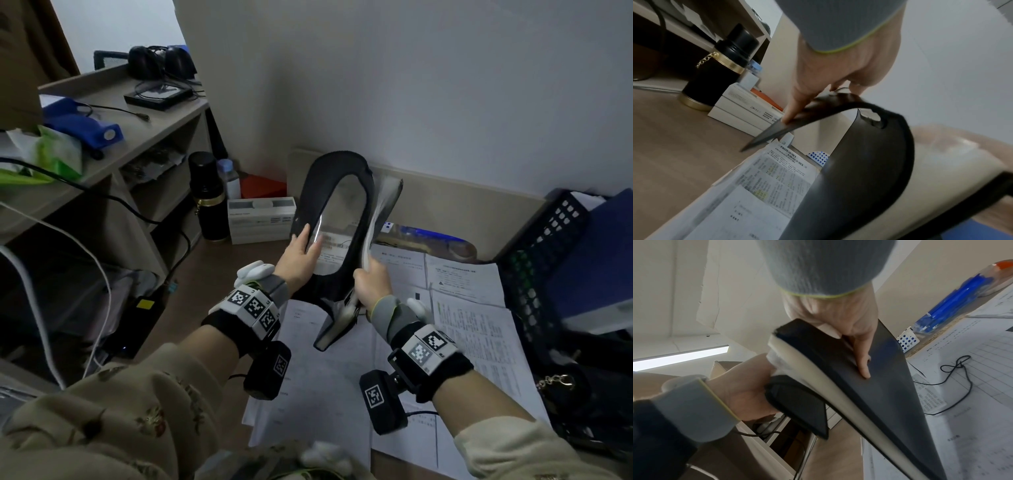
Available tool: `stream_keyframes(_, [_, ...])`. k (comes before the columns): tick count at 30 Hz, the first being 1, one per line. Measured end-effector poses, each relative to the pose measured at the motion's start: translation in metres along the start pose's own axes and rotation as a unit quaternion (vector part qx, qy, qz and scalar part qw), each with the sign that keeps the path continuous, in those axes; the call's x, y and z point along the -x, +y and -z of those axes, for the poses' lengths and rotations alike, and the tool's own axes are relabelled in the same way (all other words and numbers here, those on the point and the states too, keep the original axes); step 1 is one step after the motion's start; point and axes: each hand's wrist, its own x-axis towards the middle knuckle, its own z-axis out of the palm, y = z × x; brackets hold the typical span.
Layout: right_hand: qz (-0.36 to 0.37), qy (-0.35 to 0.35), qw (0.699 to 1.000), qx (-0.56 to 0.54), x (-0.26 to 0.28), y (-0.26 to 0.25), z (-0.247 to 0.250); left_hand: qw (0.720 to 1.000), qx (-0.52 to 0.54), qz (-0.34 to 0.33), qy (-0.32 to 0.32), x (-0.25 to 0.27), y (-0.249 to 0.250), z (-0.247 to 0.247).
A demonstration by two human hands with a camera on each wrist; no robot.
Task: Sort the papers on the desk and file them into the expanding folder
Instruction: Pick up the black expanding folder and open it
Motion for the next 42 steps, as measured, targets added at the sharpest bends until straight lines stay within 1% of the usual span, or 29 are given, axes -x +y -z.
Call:
stream_keyframes(1, [0.000, 0.002, 1.000, 0.002, 0.001, 0.001, -0.001, 0.999, -0.034, -0.001, 0.011, 0.000, 0.001, -0.001])
stream_keyframes(3, [-0.001, -0.001, 1.000, 0.008, 0.002, 0.001, -0.001, 0.998, -0.060, -0.027, 0.023, -0.001, -0.001, -0.004])
stream_keyframes(5, [-0.003, -0.004, 1.000, 0.013, 0.001, 0.003, -0.002, 0.996, -0.068, -0.051, 0.010, -0.003, -0.003, -0.006])
stream_keyframes(7, [-0.004, -0.005, 1.000, 0.012, 0.000, 0.003, -0.002, 0.997, -0.066, -0.032, -0.022, 0.002, 0.003, -0.006])
stream_keyframes(10, [-0.003, -0.007, 1.000, 0.012, 0.002, 0.002, -0.001, 0.997, -0.066, -0.016, -0.045, 0.004, 0.006, -0.005])
stream_keyframes(13, [0.008, -0.013, 1.000, 0.019, 0.004, 0.001, -0.002, 0.997, -0.047, 0.016, -0.052, 0.005, 0.003, -0.007])
stream_keyframes(18, [0.006, -0.036, 0.999, 0.017, 0.001, 0.003, -0.003, 0.994, -0.087, 0.022, -0.056, 0.009, -0.001, -0.012])
stream_keyframes(20, [0.007, -0.044, 0.999, 0.023, -0.001, 0.007, -0.005, 0.992, -0.107, 0.037, -0.060, 0.010, -0.003, -0.012])
stream_keyframes(22, [-0.001, -0.047, 0.999, 0.021, 0.002, 0.007, -0.005, 0.988, -0.131, 0.055, -0.056, 0.014, 0.000, -0.015])
stream_keyframes(27, [-0.004, -0.064, 0.997, 0.033, 0.007, 0.010, -0.003, 0.975, -0.186, 0.121, -0.018, 0.015, 0.011, -0.023])
stream_keyframes(30, [0.009, -0.072, 0.996, 0.042, 0.004, 0.014, -0.008, 0.975, -0.176, 0.135, -0.005, 0.017, 0.013, -0.026])
stream_keyframes(33, [0.003, -0.080, 0.996, 0.034, 0.001, 0.016, -0.009, 0.974, -0.167, 0.150, -0.007, 0.021, 0.016, -0.026])
stream_keyframes(37, [0.006, -0.094, 0.996, 0.006, 0.002, 0.014, -0.005, 0.982, -0.154, 0.101, -0.027, 0.021, 0.019, -0.019])
stream_keyframes(39, [0.013, -0.093, 0.995, -0.019, 0.002, 0.010, -0.001, 0.984, -0.158, 0.081, -0.010, 0.020, 0.023, -0.012])
stream_keyframes(42, [0.023, -0.074, 0.995, -0.058, 0.001, 0.004, 0.004, 0.983, -0.167, 0.065, 0.040, 0.018, 0.032, -0.005])
